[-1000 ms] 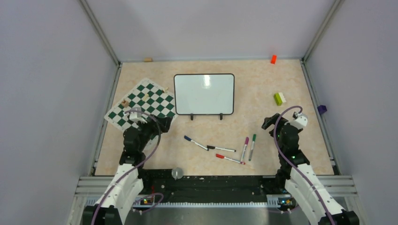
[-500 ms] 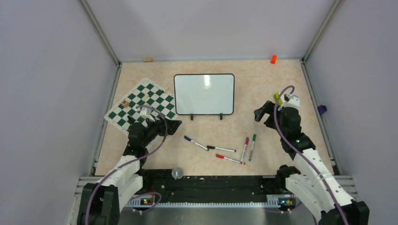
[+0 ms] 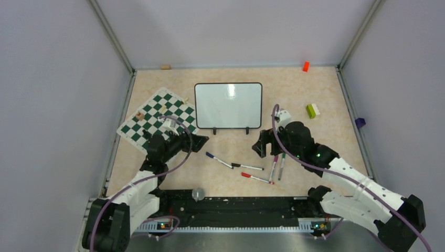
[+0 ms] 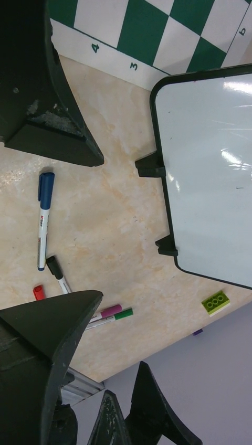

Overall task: Write a sentence on the whiteboard
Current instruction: Open the whiteboard marker at the center of the board.

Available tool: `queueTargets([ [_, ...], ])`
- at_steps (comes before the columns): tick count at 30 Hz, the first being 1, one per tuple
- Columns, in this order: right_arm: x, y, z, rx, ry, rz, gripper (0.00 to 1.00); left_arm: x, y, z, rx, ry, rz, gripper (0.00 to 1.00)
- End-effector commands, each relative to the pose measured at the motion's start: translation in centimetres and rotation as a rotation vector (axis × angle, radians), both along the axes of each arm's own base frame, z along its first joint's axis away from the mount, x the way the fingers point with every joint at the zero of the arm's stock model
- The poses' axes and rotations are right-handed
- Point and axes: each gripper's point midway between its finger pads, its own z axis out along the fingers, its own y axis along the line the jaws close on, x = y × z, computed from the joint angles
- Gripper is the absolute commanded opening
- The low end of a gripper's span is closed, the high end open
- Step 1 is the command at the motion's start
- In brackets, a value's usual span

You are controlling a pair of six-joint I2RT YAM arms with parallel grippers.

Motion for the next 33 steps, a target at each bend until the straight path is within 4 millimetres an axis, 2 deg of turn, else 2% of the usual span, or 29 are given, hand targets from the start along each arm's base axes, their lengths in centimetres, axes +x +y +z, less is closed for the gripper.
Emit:
queueTargets([
  [1, -2.2, 2.7, 0.0, -0.003, -0.025, 0.160, 0.87, 0.3, -0.7, 2.3, 0.002, -0.094, -0.043, 0.93],
  [6, -4.2, 4.3, -1.6, -0.071, -0.006, 0.250, 0.87, 0.1, -0.9, 2.4, 0.007, -0.104, -0.050, 0.92],
  [11, -5.9, 5.8, -3.7, -0.168, 0.036, 0.316, 0.77, 0.0, -1.0, 2.4, 0.008, -0.109, -0.053, 0.92],
  [17, -7.9, 6.2, -6.3, -0.276, 0.097, 0.341, 0.70, -0.1, -1.0, 2.4, 0.009, -0.108, -0.053, 0.92],
  [23, -9.5, 6.5, -8.1, -0.263, 0.162, 0.366, 0.65, -0.1, -1.2, 2.4, 0.004, -0.101, -0.062, 0.91],
  [26, -9.6, 6.3, -8.9, -0.260, 0.171, 0.345, 0.64, -0.1, -1.3, 2.4, 0.004, -0.101, -0.065, 0.91],
  [33, -8.4, 6.0, -9.8, -0.307, 0.150, 0.289, 0.58, -0.2, -1.5, 2.3, 0.004, -0.095, -0.079, 0.89],
])
